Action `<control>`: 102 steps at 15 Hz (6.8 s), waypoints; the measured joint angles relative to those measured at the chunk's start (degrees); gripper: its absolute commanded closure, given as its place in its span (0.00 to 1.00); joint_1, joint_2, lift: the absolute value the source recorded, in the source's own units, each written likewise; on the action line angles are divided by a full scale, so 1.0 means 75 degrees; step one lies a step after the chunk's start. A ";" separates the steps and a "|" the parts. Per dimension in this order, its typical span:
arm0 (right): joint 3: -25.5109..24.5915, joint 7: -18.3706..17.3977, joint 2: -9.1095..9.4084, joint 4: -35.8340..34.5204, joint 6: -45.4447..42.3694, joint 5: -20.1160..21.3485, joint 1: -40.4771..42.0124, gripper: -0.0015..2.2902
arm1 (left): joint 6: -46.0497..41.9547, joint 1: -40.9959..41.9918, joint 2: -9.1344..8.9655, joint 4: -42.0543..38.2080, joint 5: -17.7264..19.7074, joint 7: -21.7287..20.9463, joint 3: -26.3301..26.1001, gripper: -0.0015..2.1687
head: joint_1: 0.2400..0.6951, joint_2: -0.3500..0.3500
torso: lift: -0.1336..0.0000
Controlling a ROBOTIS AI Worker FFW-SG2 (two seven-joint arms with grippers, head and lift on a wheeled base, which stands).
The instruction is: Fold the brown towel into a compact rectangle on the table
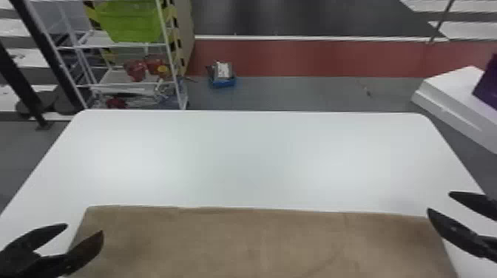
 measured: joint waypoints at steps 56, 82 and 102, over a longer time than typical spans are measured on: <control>0.0104 -0.0103 -0.0305 0.0892 -0.0806 -0.0077 -0.0238 0.13 | 0.6069 -0.1368 0.0002 -0.1504 0.1697 -0.0463 -0.0295 0.62 | 1.00 0.22 | 0.08; 0.0790 -0.0246 -0.0792 0.1994 -0.1567 -0.0248 -0.0687 0.13 | 0.5138 -0.1651 0.0000 -0.2069 0.1440 0.2817 -0.5343 0.62 | 1.00 0.00 | 0.08; 0.0837 -0.0211 -0.0963 0.2700 -0.2008 -0.0523 -0.0982 0.13 | 0.3674 -0.2477 0.0000 -0.0259 0.1185 0.4376 -0.7922 0.61 | 1.00 0.00 | 0.08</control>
